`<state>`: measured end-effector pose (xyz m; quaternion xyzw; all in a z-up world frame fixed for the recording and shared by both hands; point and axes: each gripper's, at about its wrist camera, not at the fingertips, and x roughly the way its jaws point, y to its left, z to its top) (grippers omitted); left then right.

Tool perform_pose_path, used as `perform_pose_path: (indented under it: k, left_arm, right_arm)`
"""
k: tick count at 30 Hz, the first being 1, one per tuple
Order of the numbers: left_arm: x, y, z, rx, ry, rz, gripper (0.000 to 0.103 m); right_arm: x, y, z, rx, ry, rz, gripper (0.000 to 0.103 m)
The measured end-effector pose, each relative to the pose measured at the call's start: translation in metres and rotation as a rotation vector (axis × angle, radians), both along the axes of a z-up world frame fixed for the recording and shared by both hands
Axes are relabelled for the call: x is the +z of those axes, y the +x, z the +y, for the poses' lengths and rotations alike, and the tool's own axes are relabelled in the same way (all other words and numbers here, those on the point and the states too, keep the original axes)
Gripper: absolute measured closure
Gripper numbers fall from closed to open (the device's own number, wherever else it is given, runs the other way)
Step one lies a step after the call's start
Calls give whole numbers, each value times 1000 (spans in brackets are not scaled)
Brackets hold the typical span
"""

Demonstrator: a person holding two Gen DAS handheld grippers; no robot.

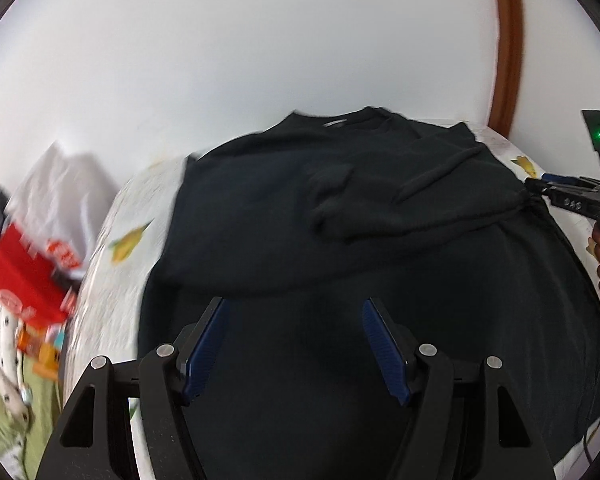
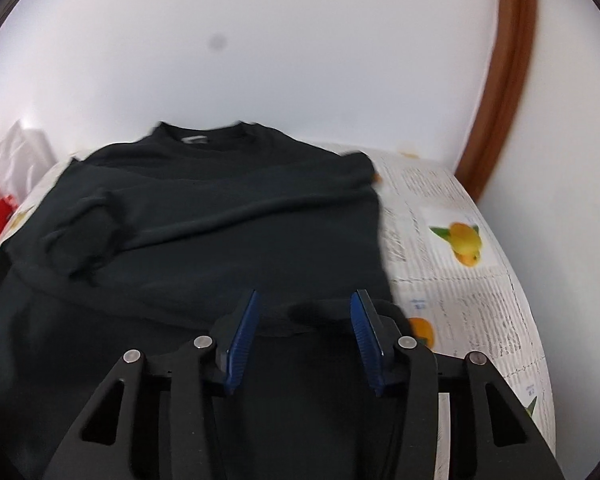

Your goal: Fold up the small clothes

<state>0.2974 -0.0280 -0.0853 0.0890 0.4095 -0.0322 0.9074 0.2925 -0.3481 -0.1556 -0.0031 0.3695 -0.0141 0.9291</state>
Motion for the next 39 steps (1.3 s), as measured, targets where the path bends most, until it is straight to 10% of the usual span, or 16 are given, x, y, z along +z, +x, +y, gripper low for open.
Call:
perform_pose_path:
  k: [21, 24, 26, 39]
  left_arm:
    - [-72, 123, -103, -67, 165, 38, 35]
    - [-70, 126, -99, -51, 170, 29, 76]
    - [-62, 127, -92, -43, 154, 26, 90]
    - [-12, 128, 73, 235, -63, -26, 94]
  right_arm:
    - [-40, 26, -27, -42, 31, 3, 57]
    - [-40, 25, -26, -50, 29, -3, 57]
    - [-40, 23, -23, -51, 13, -12, 57]
    - [-26, 11, -28, -47, 58, -105, 56]
